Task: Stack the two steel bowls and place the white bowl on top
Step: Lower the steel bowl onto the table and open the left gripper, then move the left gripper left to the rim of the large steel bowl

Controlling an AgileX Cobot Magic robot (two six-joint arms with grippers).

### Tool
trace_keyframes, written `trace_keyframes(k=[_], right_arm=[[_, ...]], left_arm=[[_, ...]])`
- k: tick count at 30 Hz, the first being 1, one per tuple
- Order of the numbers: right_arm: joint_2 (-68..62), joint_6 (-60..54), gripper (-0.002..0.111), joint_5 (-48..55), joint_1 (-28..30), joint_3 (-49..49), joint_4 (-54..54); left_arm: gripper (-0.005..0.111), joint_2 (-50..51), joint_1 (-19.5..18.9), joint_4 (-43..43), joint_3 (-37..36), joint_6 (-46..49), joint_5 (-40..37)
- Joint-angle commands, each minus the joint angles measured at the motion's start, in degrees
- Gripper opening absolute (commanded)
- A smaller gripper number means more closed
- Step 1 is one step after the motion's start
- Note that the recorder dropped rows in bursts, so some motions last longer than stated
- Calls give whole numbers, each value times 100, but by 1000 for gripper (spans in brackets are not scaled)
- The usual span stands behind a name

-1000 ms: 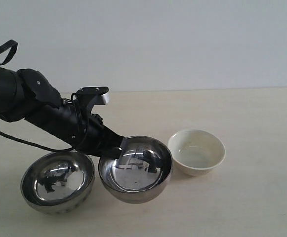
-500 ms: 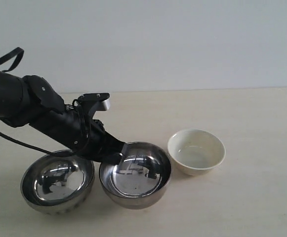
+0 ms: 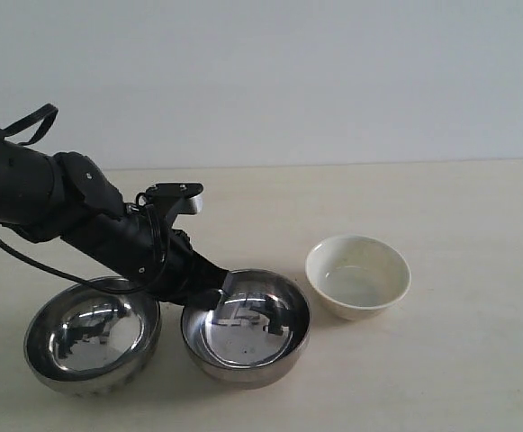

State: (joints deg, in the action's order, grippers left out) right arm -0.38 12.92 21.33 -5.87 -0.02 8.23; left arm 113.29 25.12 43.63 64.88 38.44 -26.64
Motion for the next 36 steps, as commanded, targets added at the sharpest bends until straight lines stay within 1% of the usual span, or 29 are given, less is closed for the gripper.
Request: trace_keyframes(k=[1, 6, 7, 9, 18, 24, 26, 31, 32, 33, 36], right_arm=[[38, -2, 0, -22, 14, 2, 12], [38, -2, 0, -22, 14, 2, 12], [38, -2, 0, -22, 14, 2, 12], [38, -2, 0, -22, 14, 2, 12], [38, -2, 0, -22, 14, 2, 12], [38, -2, 0, -22, 14, 2, 12], [38, -2, 0, -22, 14, 2, 12], [38, -2, 0, -22, 14, 2, 12], [38, -2, 0, -22, 14, 2, 12], [38, -2, 0, -22, 14, 2, 12], [38, -2, 0, -22, 14, 2, 12]], left_arm=[[12, -22, 28, 86, 13, 35, -9], [43, -55, 28, 94, 26, 56, -90], [46, -55, 28, 94, 40, 56, -103], [48, -80, 28, 108, 48, -29, -155], [48, -667, 17, 96, 48, -29, -182], [48, -1224, 17, 71, 48, -78, -542], [48, -1451, 17, -207, 48, -346, -627], [47, -2087, 17, -1492, 48, -1584, -840], [44, -2197, 17, -1663, 48, -1793, -882], [40, -2339, 17, -1797, 48, -1945, -910], [19, -2781, 17, -1867, -13, -2027, -938]])
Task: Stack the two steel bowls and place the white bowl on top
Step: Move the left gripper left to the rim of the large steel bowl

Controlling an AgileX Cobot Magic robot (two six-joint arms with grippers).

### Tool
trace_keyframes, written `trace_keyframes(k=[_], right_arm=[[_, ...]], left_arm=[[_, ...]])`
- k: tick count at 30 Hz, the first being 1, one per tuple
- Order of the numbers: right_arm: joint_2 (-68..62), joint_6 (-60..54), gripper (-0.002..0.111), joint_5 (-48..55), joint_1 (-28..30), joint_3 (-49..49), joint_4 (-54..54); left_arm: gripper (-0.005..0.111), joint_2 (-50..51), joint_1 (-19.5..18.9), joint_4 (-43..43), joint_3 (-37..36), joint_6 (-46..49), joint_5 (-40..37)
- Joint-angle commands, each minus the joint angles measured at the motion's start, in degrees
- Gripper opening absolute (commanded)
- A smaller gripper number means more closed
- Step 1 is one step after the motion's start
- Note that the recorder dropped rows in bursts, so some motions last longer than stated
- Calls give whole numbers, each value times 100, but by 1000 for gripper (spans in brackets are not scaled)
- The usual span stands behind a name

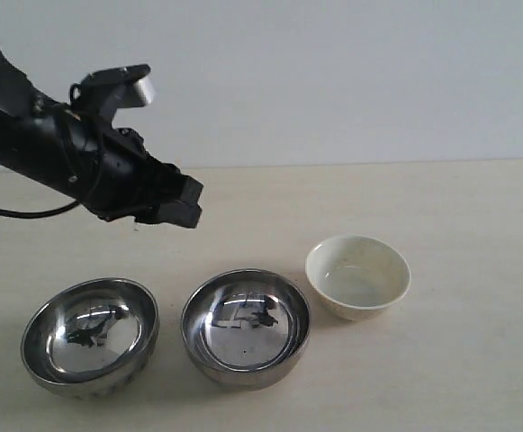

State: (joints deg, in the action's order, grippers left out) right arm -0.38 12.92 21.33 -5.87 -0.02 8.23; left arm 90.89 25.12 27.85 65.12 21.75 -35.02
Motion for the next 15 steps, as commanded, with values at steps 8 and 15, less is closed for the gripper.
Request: trace_keyframes(k=[8, 15], right_arm=[[38, -2, 0, -22, 14, 2, 12], [38, -2, 0, -22, 14, 2, 12]], left_arm=[[4, -1879, 17, -222, -994, -448, 295], [4, -3238, 17, 262, -2514, -448, 1273]])
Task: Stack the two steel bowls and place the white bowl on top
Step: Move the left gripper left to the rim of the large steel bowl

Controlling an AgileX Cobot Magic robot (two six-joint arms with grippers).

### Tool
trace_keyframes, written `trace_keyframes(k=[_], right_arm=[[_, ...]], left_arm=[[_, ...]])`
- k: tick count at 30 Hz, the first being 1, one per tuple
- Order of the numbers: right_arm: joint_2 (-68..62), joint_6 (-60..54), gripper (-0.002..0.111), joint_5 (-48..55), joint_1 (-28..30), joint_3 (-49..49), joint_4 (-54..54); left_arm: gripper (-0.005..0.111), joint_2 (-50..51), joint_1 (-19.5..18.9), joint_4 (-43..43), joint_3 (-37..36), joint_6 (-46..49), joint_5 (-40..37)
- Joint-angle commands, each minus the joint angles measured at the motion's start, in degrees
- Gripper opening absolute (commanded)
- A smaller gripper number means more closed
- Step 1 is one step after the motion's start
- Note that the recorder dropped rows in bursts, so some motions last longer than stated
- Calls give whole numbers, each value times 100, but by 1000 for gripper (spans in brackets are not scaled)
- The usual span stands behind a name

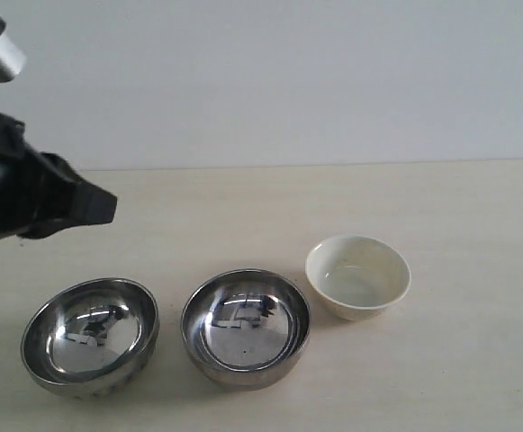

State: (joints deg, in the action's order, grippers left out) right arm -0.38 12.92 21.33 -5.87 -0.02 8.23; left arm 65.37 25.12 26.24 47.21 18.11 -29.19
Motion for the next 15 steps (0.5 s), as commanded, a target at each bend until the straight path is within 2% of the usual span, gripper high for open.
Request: trace_keyframes(k=[1, 6, 11, 15], right_arm=[[38, -2, 0, -22, 14, 2, 12], [38, -2, 0, -22, 14, 2, 12], [38, -2, 0, -22, 14, 2, 12], [38, -2, 0, -22, 14, 2, 12]], left_arm=[[4, -883, 17, 552, -934, -84, 835], [4, -1851, 17, 586, -2047, -55, 998], [4, -1746, 17, 498, -2380, -302, 999], [4, -1254, 8, -581, -2339, -1295, 1349]])
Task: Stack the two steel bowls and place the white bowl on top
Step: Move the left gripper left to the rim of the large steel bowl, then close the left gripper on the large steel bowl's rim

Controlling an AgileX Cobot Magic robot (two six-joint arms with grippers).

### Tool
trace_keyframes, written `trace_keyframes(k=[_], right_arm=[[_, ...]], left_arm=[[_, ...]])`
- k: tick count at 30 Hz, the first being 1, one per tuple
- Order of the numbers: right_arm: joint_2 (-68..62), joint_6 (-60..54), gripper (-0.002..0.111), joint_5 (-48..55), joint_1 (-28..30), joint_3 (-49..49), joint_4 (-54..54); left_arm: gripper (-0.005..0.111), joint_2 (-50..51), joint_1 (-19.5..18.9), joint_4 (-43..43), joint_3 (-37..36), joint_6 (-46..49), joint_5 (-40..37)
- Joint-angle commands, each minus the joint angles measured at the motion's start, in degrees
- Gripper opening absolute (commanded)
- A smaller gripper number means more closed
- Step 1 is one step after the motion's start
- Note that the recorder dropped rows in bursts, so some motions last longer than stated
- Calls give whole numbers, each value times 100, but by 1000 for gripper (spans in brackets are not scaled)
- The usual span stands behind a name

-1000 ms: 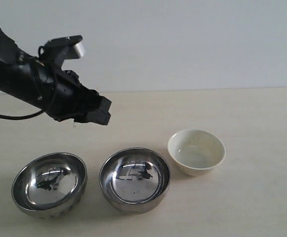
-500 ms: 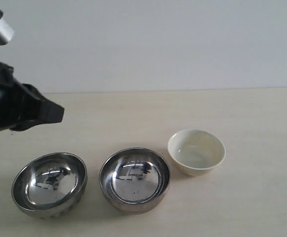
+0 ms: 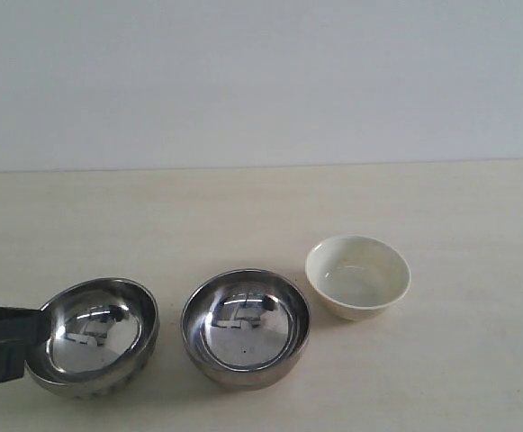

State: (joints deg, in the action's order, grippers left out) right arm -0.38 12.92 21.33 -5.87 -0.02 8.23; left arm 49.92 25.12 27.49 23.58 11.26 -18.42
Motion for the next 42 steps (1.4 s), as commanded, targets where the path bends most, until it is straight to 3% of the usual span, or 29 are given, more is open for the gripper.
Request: trace_keyframes(k=[1, 4, 6, 10, 18, 42], right_arm=[[38, -2, 0, -22, 14, 2, 12], [38, -2, 0, -22, 14, 2, 12], [38, -2, 0, -22, 14, 2, 12], [38, -2, 0, -22, 14, 2, 12], [38, -2, 0, -22, 14, 2, 12], [38, -2, 0, -22, 14, 2, 12]], left_arm=[[4, 441, -47, -1018, 108, -910, 216], [12, 838, -502, -1915, 452, -1659, -140], [24, 1028, -819, -2145, 689, -1805, -376], [59, 1418, -1344, -2222, 1342, -1768, -971], [59, 2421, -1397, -2351, 2239, -1464, -1787], [58, 4450, -1418, -2540, 2351, -1464, -1047]])
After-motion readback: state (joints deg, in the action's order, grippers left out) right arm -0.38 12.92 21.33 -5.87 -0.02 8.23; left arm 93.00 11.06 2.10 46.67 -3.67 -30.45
